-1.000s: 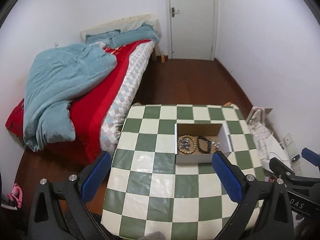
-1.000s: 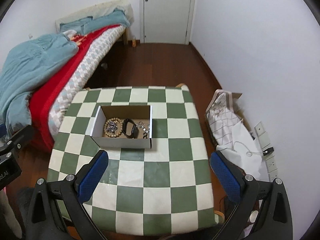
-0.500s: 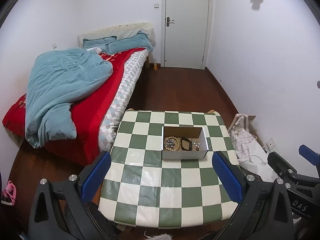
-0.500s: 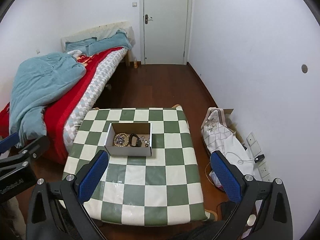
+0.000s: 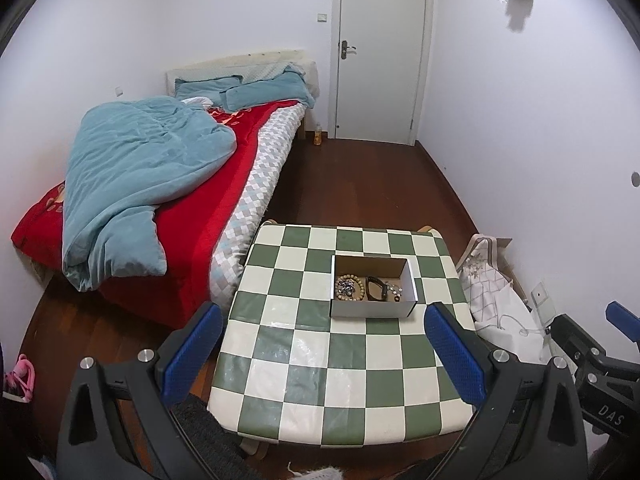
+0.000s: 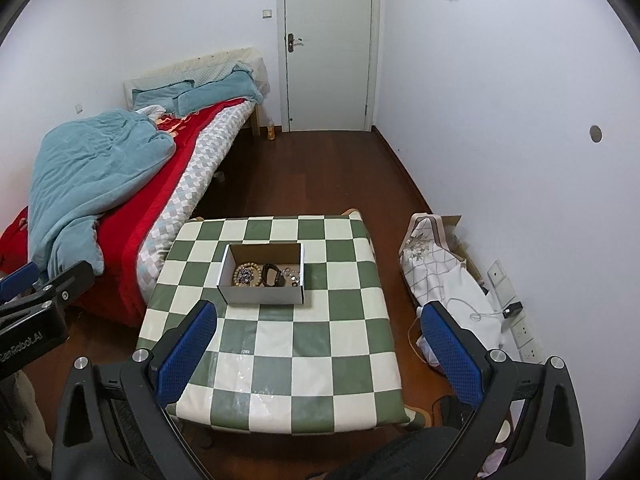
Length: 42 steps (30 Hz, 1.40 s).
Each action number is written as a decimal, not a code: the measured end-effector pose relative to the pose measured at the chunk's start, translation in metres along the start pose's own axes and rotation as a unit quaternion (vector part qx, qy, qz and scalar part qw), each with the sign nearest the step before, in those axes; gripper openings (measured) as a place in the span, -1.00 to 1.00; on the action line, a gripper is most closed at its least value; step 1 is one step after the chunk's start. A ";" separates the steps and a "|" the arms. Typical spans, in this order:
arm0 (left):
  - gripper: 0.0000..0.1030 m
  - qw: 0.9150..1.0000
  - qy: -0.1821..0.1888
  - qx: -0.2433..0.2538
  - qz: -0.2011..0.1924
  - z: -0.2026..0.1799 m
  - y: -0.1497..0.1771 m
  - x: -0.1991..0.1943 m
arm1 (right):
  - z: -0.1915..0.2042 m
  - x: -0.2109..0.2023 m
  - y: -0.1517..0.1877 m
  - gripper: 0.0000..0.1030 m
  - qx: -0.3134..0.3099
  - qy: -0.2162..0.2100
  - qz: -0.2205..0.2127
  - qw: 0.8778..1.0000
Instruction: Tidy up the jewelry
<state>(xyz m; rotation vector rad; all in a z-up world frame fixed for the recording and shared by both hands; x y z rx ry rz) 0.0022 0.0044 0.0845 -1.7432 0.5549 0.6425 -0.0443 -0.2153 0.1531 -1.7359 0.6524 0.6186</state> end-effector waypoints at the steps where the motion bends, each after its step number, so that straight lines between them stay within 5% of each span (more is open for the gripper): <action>1: 1.00 1.000 -0.001 0.001 0.000 -0.001 -0.001 0.000 | 0.000 0.001 -0.002 1.00 -0.003 0.002 0.001 1.000; 19: 1.00 0.999 -0.047 0.001 0.014 -0.012 -0.036 0.063 | 0.004 0.072 -0.056 1.00 -0.022 0.024 0.020 0.999; 42: 1.00 0.997 -0.059 0.011 0.039 -0.020 -0.036 0.097 | 0.008 0.135 -0.055 1.00 -0.021 0.014 0.068 0.997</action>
Point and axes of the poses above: each gripper's, at about its wrist camera, not at the fingertips, and x roughly the way its jaws point, z to its left, y to its underside, the point moved 4 cm from there along x, roughly the way its jaws point, and after that the axes turned 14 degrees about -x, right-handed, at the moved point
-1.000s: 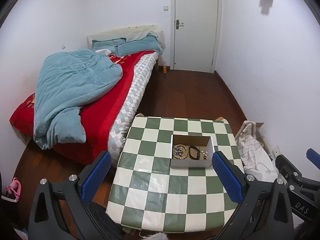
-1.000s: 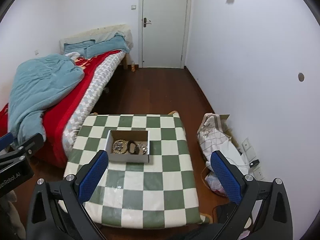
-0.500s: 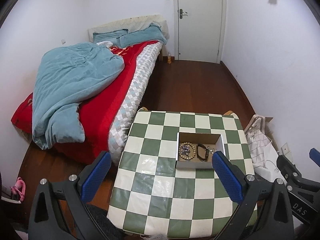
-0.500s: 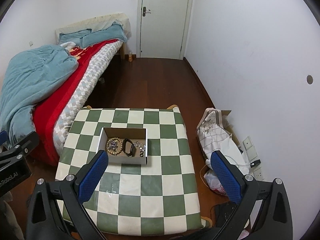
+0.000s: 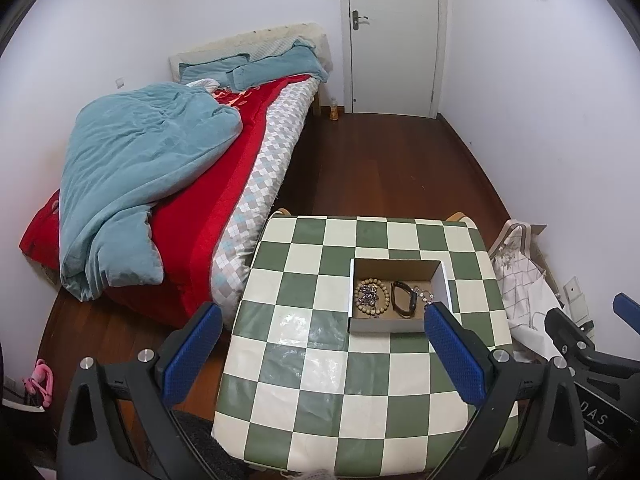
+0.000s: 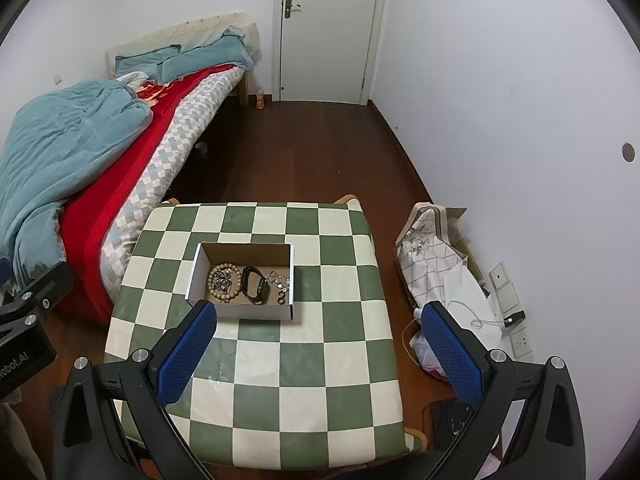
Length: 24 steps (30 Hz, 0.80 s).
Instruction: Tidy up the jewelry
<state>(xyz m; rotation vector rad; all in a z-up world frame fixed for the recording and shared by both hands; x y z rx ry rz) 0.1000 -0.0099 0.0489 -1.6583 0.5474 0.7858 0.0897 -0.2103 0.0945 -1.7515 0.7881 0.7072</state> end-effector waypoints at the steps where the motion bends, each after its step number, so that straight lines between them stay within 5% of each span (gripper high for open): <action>1: 1.00 1.000 0.001 0.000 0.001 0.000 0.000 0.000 | 0.000 0.001 0.000 1.00 0.000 0.000 0.000 1.000; 24: 1.00 1.000 -0.005 0.004 0.004 0.013 0.011 0.002 | 0.006 -0.002 0.002 1.00 -0.006 -0.010 -0.002 1.000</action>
Point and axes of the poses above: each gripper's, at about its wrist camera, not at the fingertips, and x roughly the way its jaws point, z to its left, y to its underside, the point moved 4 cm from there along x, roughly the way its jaws point, and after that the axes turned 14 degrees about -x, right-handed, at the moved point
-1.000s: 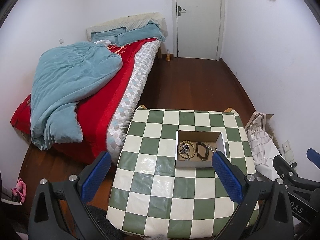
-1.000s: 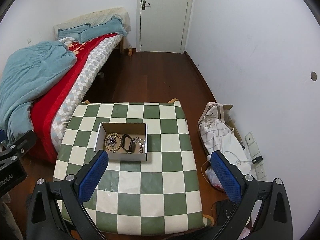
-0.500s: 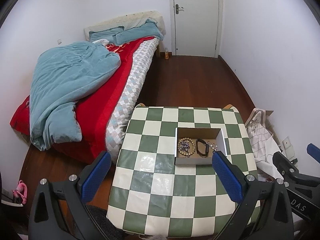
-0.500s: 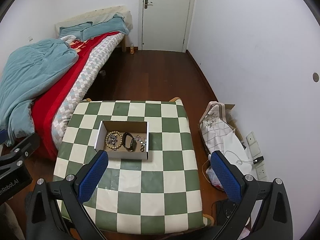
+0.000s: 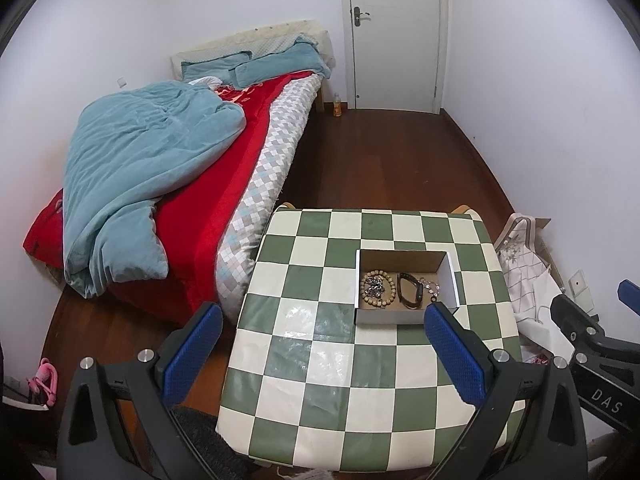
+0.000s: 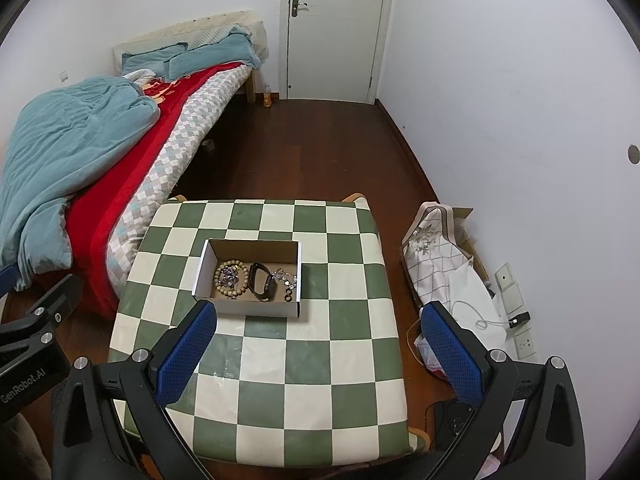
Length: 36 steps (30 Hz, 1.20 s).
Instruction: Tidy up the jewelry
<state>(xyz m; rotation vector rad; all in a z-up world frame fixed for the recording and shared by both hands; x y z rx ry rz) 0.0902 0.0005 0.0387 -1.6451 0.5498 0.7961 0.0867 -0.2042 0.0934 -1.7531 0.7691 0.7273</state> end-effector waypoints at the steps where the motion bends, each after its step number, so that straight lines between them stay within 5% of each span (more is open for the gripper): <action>1: 1.00 1.000 -0.001 0.000 -0.001 0.001 0.000 0.000 | 0.001 0.000 0.000 1.00 -0.001 0.000 0.000 1.000; 36: 1.00 1.000 -0.004 -0.005 -0.011 0.002 -0.007 -0.003 | 0.003 -0.008 -0.007 1.00 0.001 -0.011 -0.013 1.000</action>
Point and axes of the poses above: each gripper's, at about its wrist camera, not at the fingertips, and x roughly the way its jaws point, z to its left, y to its underside, the point moved 4 cm from there along x, roughly the way its jaws point, and after that the axes turned 14 degrees about -x, right-handed, at the moved point
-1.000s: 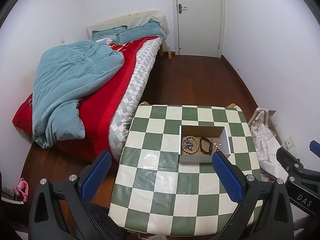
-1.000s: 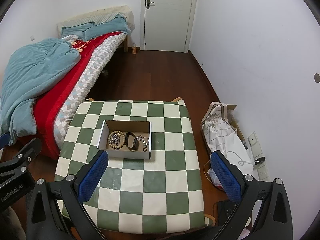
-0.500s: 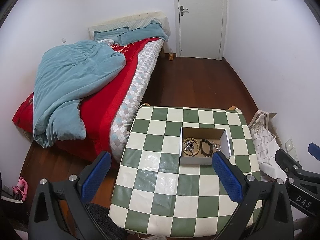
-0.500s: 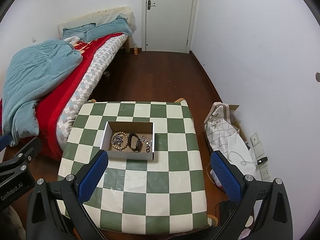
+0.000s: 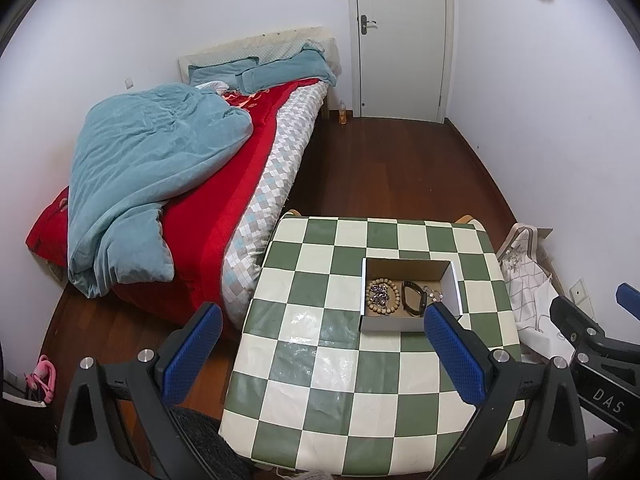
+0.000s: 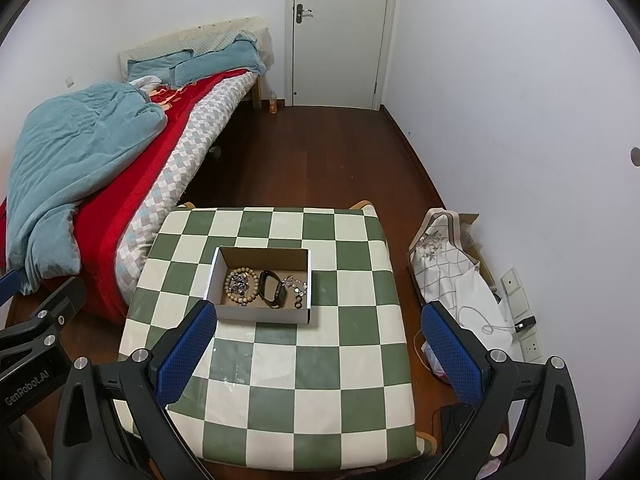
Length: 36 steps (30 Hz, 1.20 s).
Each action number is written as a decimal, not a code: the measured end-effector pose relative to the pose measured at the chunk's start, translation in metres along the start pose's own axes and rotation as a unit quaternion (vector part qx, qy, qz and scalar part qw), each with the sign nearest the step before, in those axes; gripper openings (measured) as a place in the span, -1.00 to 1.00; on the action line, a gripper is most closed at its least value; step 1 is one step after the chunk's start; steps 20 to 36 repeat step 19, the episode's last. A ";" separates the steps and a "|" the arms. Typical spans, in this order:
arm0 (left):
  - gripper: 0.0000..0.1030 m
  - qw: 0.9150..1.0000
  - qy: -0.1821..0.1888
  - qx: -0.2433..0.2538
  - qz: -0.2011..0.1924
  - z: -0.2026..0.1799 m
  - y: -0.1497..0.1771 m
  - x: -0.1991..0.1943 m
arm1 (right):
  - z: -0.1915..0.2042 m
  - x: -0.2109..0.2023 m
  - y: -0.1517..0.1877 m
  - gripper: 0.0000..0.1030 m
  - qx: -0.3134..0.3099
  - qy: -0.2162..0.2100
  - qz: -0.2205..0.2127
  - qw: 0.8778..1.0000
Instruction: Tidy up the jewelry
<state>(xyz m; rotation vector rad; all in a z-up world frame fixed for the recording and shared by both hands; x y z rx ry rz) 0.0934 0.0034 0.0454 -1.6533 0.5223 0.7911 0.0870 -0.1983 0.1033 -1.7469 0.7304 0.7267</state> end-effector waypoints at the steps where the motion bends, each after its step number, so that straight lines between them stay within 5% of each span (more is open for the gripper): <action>1: 1.00 1.000 0.000 0.000 0.000 0.000 0.001 -0.001 | 0.000 0.000 0.000 1.00 0.000 0.000 0.000 1.000; 36: 1.00 1.000 0.010 -0.001 -0.005 0.002 -0.002 -0.004 | 0.001 -0.001 -0.001 1.00 0.001 0.000 0.000 1.000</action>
Point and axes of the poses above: each gripper's, at about its wrist camera, not at the fingertips, and x roughly the way its jaws point, z to its left, y to its underside, the point moved 4 cm from there along x, roughly the way its jaws point, and after that the axes turned 14 degrees about -x, right-handed, at the moved point
